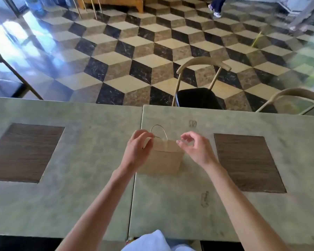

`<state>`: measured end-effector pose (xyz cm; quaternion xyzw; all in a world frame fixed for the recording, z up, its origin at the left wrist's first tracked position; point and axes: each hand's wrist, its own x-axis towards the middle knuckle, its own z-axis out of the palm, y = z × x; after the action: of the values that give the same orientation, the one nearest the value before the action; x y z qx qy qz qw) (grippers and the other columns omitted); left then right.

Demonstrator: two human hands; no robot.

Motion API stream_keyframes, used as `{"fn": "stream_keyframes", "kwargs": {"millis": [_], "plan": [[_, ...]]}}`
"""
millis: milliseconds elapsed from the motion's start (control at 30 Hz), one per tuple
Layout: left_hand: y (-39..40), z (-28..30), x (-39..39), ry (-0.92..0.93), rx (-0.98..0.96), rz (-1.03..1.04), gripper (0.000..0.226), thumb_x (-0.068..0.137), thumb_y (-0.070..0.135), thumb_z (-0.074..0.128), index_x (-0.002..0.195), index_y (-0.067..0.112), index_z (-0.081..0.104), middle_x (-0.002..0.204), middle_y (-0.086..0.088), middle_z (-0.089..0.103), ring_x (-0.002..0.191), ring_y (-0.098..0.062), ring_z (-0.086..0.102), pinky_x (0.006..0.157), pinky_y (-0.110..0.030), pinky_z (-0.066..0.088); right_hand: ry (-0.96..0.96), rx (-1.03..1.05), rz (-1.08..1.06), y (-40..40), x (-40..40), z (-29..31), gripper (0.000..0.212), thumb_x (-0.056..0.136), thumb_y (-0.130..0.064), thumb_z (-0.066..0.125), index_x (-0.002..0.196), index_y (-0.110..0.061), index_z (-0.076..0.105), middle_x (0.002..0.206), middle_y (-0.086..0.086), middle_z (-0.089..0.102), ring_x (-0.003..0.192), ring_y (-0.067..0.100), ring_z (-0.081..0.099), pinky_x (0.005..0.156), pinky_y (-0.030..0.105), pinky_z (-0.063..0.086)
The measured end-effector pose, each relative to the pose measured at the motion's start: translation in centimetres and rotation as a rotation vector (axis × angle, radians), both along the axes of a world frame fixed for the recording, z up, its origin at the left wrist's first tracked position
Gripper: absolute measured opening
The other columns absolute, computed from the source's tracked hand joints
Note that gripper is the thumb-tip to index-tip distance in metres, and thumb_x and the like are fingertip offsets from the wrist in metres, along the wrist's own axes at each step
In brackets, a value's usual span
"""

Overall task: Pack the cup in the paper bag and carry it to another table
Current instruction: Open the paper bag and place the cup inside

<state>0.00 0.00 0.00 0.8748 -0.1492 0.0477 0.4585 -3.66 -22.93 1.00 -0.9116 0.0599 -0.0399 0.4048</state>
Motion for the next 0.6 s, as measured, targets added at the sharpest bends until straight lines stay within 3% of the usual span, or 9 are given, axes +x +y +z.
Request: {"fn": "stream_keyframes", "kwargs": {"millis": [67,133,267,333,400,467,533,600], "plan": [[-0.6,-0.9,1.0,0.074,0.007,0.121,0.017,0.087,0.009,0.062,0.101,0.012,0.072,0.111,-0.005,0.061,0.094,-0.016,0.060,0.076,-0.007,0.037,0.097,0.024,-0.032,-0.8,1.3,-1.3,0.036,0.086,-0.037,0.075,0.110,-0.012,0.069,0.109,0.002,0.071,0.101,0.017,0.064,0.082,0.018,0.045],[-0.8,-2.0,1.4,0.251,-0.011,0.254,0.026,0.088,0.007,0.060,0.112,0.010,0.068,0.120,-0.010,0.056,0.100,-0.022,0.058,0.078,-0.011,0.034,0.230,0.044,-0.070,-1.2,2.2,-3.0,0.051,0.084,-0.040,0.076,0.121,-0.007,0.064,0.120,0.010,0.067,0.112,0.023,0.062,0.092,0.027,0.047],[0.0,-4.5,2.2,0.550,-0.075,0.393,0.050,0.089,0.019,0.059,0.137,0.011,0.049,0.132,-0.008,0.046,0.114,-0.020,0.051,0.100,-0.027,0.038,0.453,0.166,-0.156,-1.8,2.4,-7.0,0.081,0.079,-0.051,0.077,0.138,-0.001,0.051,0.139,0.016,0.056,0.128,0.029,0.054,0.105,0.034,0.042],[0.5,-5.4,2.3,0.705,-0.109,0.418,0.046,0.082,0.028,0.059,0.126,0.017,0.054,0.119,-0.004,0.057,0.111,-0.023,0.057,0.095,-0.033,0.044,0.524,0.284,-0.192,-1.8,2.0,-8.6,0.090,0.073,-0.058,0.079,0.137,0.000,0.053,0.138,0.015,0.057,0.128,0.030,0.055,0.105,0.035,0.044],[0.9,-6.0,2.1,0.789,-0.150,0.392,0.033,0.074,0.036,0.056,0.100,0.018,0.063,0.095,-0.001,0.065,0.093,-0.024,0.062,0.078,-0.033,0.045,0.543,0.423,-0.210,-1.5,1.3,-9.9,0.075,0.070,-0.057,0.082,0.120,-0.004,0.067,0.120,0.010,0.070,0.111,0.026,0.065,0.087,0.029,0.050],[1.5,-6.4,1.9,0.810,-0.239,0.341,0.028,0.075,0.038,0.057,0.093,0.019,0.067,0.086,0.001,0.064,0.083,-0.019,0.058,0.073,-0.033,0.043,0.521,0.568,-0.215,-0.8,0.7,-10.0,0.037,0.077,-0.035,0.085,0.101,-0.009,0.075,0.096,0.003,0.076,0.093,0.022,0.069,0.072,0.023,0.049],[2.1,-6.9,1.6,0.812,-0.357,0.276,0.018,0.082,0.035,0.062,0.095,0.024,0.068,0.089,-0.001,0.061,0.083,-0.015,0.055,0.077,-0.035,0.043,0.462,0.634,-0.231,-0.4,0.3,-10.5,0.023,0.077,-0.022,0.085,0.095,-0.012,0.075,0.090,0.002,0.077,0.090,0.025,0.071,0.076,0.031,0.054],[2.9,-7.4,1.5,0.785,-0.378,0.246,0.018,0.079,0.037,0.067,0.094,0.027,0.068,0.085,-0.004,0.059,0.082,-0.017,0.053,0.076,-0.036,0.043,0.409,0.613,-0.233,0.3,0.0,-10.4,0.023,0.076,-0.019,0.085,0.093,-0.009,0.073,0.092,0.007,0.079,0.092,0.031,0.074,0.084,0.042,0.058]]}}
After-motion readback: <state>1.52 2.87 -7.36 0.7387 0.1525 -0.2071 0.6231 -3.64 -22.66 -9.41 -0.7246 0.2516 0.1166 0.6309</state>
